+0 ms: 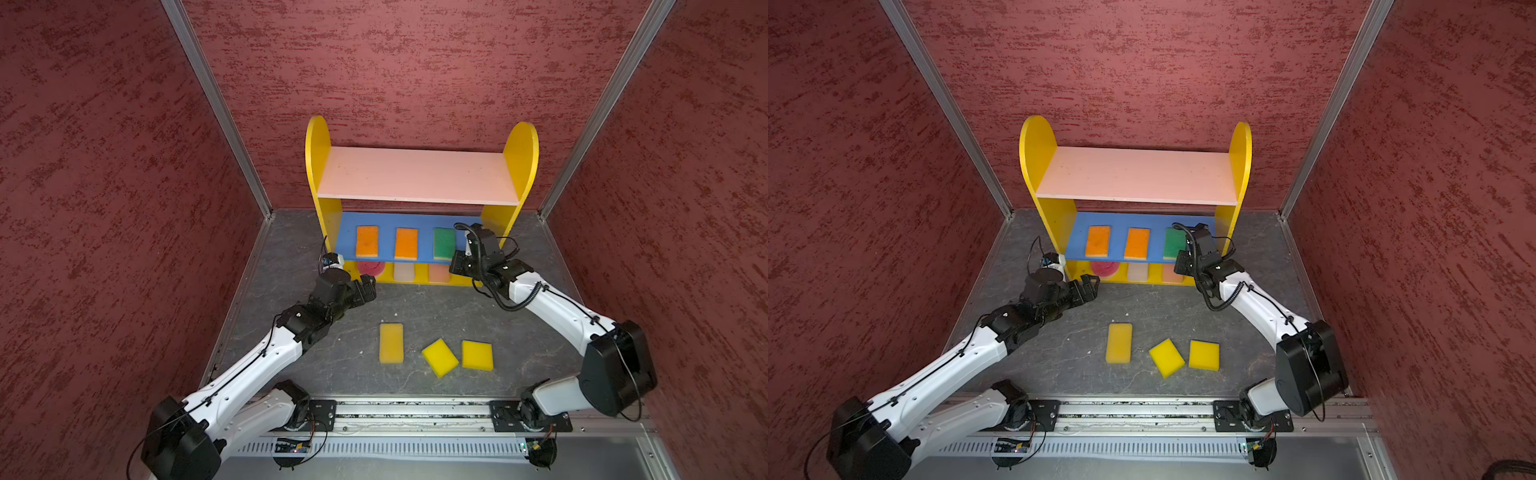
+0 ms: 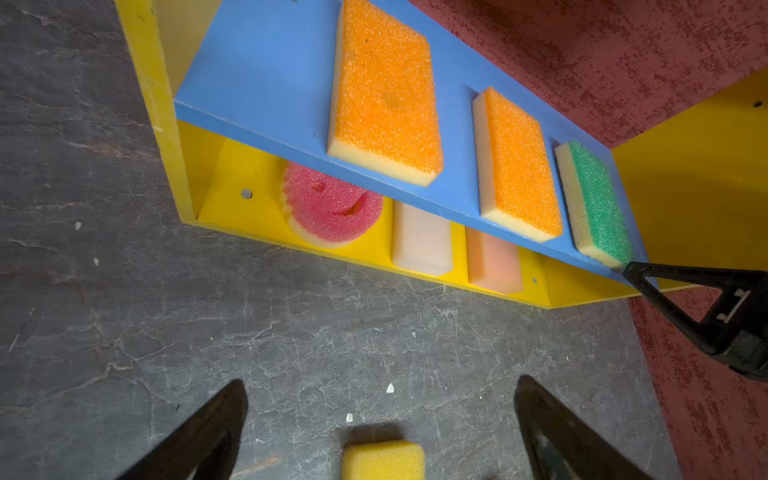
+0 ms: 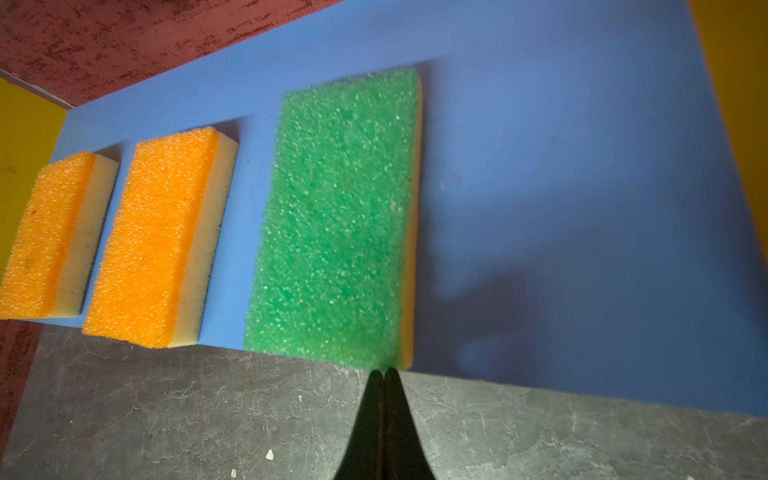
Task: Place and organize the cleaning sponges onto the shelf
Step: 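Open the right gripper and ease it back from the green sponge, then move the right gripper down over the nearest yellow sponge on the table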
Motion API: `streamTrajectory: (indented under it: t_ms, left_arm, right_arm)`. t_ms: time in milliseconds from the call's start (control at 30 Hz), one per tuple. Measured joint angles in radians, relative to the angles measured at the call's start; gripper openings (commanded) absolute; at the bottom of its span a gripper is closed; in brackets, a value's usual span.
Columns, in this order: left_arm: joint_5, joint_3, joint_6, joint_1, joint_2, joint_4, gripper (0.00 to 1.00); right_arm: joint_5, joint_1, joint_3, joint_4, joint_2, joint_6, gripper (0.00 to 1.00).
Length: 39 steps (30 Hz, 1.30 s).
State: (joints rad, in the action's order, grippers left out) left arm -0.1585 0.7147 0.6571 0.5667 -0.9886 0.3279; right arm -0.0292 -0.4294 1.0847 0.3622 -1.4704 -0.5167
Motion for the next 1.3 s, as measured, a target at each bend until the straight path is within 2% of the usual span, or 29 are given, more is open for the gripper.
streamTrajectory:
  t_ms: [467, 700, 1000, 1300]
  left_arm:
    - [0.0, 0.0, 0.0, 0.0, 0.0, 0.0, 1.0]
    - [-0.001, 0.0, -0.004, 0.0, 0.0, 0.0, 1.0]
    - [-0.002, 0.019, -0.012, 0.0, 0.002, -0.006, 0.99]
    - [-0.009, 0.019, -0.013, 0.0, 0.029, -0.005, 0.99]
  right_arm:
    - [0.0, 0.0, 0.0, 0.0, -0.016, 0.0, 0.0]
    - [0.027, -0.007, -0.037, -0.005, 0.049, -0.015, 0.0]
    - [0.037, -0.125, -0.027, -0.023, 0.061, -0.043, 0.0]
    - [0.044, -0.204, 0.087, -0.057, -0.095, -0.048, 0.0]
